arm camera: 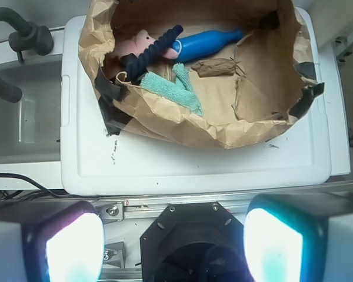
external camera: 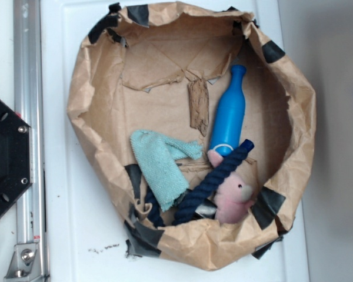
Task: Grab the wood chip.
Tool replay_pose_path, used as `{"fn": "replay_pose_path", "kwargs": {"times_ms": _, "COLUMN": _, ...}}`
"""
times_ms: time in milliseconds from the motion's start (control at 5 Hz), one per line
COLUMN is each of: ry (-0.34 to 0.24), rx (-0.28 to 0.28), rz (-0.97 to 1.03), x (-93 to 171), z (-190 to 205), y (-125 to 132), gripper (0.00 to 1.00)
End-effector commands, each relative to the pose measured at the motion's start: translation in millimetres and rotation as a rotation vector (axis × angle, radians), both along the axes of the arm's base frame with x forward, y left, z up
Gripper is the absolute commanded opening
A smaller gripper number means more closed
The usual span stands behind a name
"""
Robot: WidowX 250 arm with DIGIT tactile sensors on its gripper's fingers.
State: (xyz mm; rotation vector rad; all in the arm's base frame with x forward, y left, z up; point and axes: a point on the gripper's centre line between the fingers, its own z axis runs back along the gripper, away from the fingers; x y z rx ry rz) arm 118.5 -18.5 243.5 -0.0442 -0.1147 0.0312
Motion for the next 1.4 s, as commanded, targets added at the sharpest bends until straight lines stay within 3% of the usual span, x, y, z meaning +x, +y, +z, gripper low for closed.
{"fn": "replay_pose_path", "kwargs": {"times_ms": 0, "ry": 0.0, "rx": 0.0, "rz": 0.0, "x": 0, "z": 0, "y": 0, "gripper": 1.0}}
{"fn": "replay_pose_path", "kwargs": {"times_ms": 200, "ry": 0.008, "rx": 0.003, "rz": -0.163, "x": 43, "z": -17, "y": 19, "gripper": 1.0}}
{"fn": "replay_pose_path", "kwargs": {"times_ms": 600, "ry": 0.032, "rx": 0.04, "rz": -0.442, "x": 102, "z": -69, "y": 42, "gripper": 1.0}}
{"fn": "replay_pose_path", "kwargs": {"times_ms": 800, "ry": 0.058, "rx": 0.09, "rz": -0.535, "x": 123, "z": -98, "y": 45, "gripper": 1.0}}
{"fn": "replay_pose_path", "kwargs": {"times_ms": 1200, "ry": 0.094, "rx": 0.18, "rz": -0.616, "x": 121, "z": -154, "y": 69, "gripper": 1.0}}
